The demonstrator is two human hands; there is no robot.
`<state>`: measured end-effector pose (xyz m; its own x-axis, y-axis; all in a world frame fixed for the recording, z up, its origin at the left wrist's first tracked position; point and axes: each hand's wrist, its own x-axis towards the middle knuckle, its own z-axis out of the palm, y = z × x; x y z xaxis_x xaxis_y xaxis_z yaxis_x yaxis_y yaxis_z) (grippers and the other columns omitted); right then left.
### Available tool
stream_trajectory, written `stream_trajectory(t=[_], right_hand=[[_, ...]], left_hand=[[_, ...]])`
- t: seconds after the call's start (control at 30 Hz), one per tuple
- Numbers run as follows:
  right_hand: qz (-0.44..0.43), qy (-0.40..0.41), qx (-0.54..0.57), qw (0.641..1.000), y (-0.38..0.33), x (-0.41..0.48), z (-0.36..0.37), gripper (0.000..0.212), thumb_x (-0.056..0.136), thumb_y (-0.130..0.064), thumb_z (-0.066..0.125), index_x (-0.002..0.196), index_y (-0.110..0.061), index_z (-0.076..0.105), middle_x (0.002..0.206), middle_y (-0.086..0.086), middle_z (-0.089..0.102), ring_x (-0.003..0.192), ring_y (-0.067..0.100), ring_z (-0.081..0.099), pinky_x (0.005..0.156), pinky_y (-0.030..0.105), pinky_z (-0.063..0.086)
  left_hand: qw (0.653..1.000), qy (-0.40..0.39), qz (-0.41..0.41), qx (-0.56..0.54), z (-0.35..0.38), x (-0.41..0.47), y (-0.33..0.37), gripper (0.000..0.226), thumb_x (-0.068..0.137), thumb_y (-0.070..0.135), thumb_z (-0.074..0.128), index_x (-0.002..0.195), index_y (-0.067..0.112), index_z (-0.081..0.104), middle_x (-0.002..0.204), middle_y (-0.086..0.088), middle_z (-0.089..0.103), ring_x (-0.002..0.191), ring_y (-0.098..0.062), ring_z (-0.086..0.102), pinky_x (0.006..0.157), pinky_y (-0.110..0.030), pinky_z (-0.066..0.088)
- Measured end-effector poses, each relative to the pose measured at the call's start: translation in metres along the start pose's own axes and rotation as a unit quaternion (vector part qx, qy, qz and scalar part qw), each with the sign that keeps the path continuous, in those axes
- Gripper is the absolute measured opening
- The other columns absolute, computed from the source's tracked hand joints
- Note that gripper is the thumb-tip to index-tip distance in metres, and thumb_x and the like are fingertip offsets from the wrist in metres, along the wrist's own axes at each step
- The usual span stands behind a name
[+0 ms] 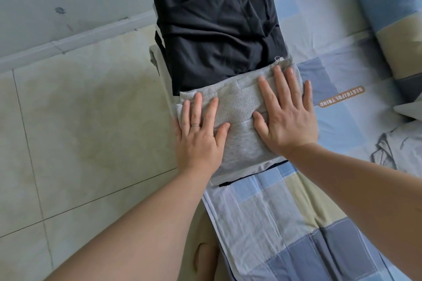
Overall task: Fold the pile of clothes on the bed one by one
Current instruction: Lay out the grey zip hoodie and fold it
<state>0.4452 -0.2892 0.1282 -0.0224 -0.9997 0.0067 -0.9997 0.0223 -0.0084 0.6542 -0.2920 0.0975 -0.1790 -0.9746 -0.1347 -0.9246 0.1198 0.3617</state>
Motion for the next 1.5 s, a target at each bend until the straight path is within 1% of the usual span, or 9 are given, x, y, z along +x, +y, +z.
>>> stream_trajectory(t=[0.17,0.27,0.43,0.6,0.8,0.9,1.1,1.23,1.5], right_hand=[[0.012,-0.048,-0.003,0.999,-0.007,0.000,-0.024,0.074,0.096,-0.061,0.023,0.161,-0.027,0.015,0.169,0.004,0.003,0.156,0.025,-0.002,0.123,0.058,0.002],[-0.002,-0.077,0.011,0.997,-0.009,0.003,-0.052,0.072,0.095,-0.059,0.020,0.160,-0.030,0.011,0.169,0.003,0.001,0.156,0.023,-0.005,0.122,0.058,-0.004],[-0.046,-0.062,0.055,0.996,-0.003,-0.020,-0.110,0.063,0.104,-0.047,0.027,0.161,-0.031,0.007,0.170,-0.002,-0.002,0.155,0.018,-0.010,0.121,0.055,-0.013],[-0.016,-0.069,0.072,0.995,0.015,-0.076,-0.160,0.065,0.101,-0.056,0.015,0.161,-0.035,0.000,0.169,-0.008,-0.004,0.155,0.019,-0.010,0.123,0.055,-0.010],[0.114,-0.115,0.073,0.984,0.045,-0.164,-0.250,0.065,0.102,-0.058,0.019,0.160,-0.036,0.000,0.168,-0.010,-0.009,0.154,0.016,-0.016,0.122,0.055,-0.013],[0.192,-0.128,0.077,0.970,0.064,-0.208,-0.292,0.071,0.095,-0.066,0.008,0.160,-0.038,-0.002,0.167,-0.013,-0.011,0.154,0.015,-0.017,0.121,0.056,-0.015],[0.353,-0.124,0.081,0.924,0.109,-0.294,-0.358,0.065,0.103,-0.059,0.019,0.159,-0.039,-0.005,0.167,-0.013,-0.013,0.154,0.015,-0.015,0.120,0.056,-0.016],[0.446,-0.104,0.100,0.883,0.130,-0.347,-0.387,0.064,0.103,-0.059,0.019,0.159,-0.041,-0.007,0.167,-0.016,-0.011,0.154,0.013,-0.013,0.121,0.056,-0.013],[0.502,-0.066,0.112,0.855,0.169,-0.443,-0.425,0.064,0.103,-0.058,0.021,0.159,-0.039,-0.005,0.167,-0.014,-0.012,0.155,0.014,-0.012,0.121,0.058,-0.009]], left_hand=[[0.997,-0.069,-0.023,-0.002,-0.030,-0.001,0.012,0.062,0.101,0.062,0.019,0.158,0.044,0.003,0.168,0.013,-0.012,0.154,-0.015,-0.015,0.125,-0.049,-0.004],[0.996,-0.084,-0.031,0.026,-0.051,-0.005,0.021,0.060,0.104,0.058,0.016,0.159,0.040,0.002,0.168,0.010,-0.012,0.154,-0.017,-0.014,0.124,-0.049,-0.009],[0.992,-0.108,-0.037,0.061,-0.083,-0.018,0.040,0.064,0.104,0.057,0.013,0.161,0.030,-0.001,0.168,0.005,-0.018,0.154,-0.022,-0.019,0.122,-0.052,-0.013],[0.992,-0.109,-0.014,0.059,-0.108,-0.058,0.066,0.068,0.103,0.059,0.013,0.160,0.032,-0.011,0.165,0.004,-0.027,0.151,-0.020,-0.027,0.122,-0.050,-0.015],[0.989,-0.122,0.084,0.000,-0.162,-0.117,0.139,0.068,0.101,0.061,0.015,0.159,0.037,-0.010,0.166,0.007,-0.024,0.152,-0.017,-0.026,0.123,-0.049,-0.013],[0.980,-0.145,0.137,-0.022,-0.183,-0.135,0.182,0.067,0.101,0.060,0.019,0.159,0.037,-0.007,0.167,0.005,-0.019,0.153,-0.018,-0.022,0.124,-0.050,-0.007],[0.936,-0.208,0.283,-0.024,-0.209,-0.149,0.288,0.068,0.103,0.058,0.024,0.161,0.037,-0.004,0.168,0.006,-0.018,0.153,-0.017,-0.019,0.123,-0.048,-0.008],[0.895,-0.231,0.381,-0.006,-0.219,-0.167,0.359,0.067,0.103,0.060,0.024,0.160,0.038,-0.004,0.168,0.007,-0.017,0.154,-0.016,-0.018,0.123,-0.048,-0.008],[0.841,-0.222,0.491,0.049,-0.238,-0.230,0.465,0.067,0.102,0.061,0.026,0.160,0.041,-0.002,0.168,0.009,-0.014,0.154,-0.015,-0.017,0.124,-0.049,-0.007]])
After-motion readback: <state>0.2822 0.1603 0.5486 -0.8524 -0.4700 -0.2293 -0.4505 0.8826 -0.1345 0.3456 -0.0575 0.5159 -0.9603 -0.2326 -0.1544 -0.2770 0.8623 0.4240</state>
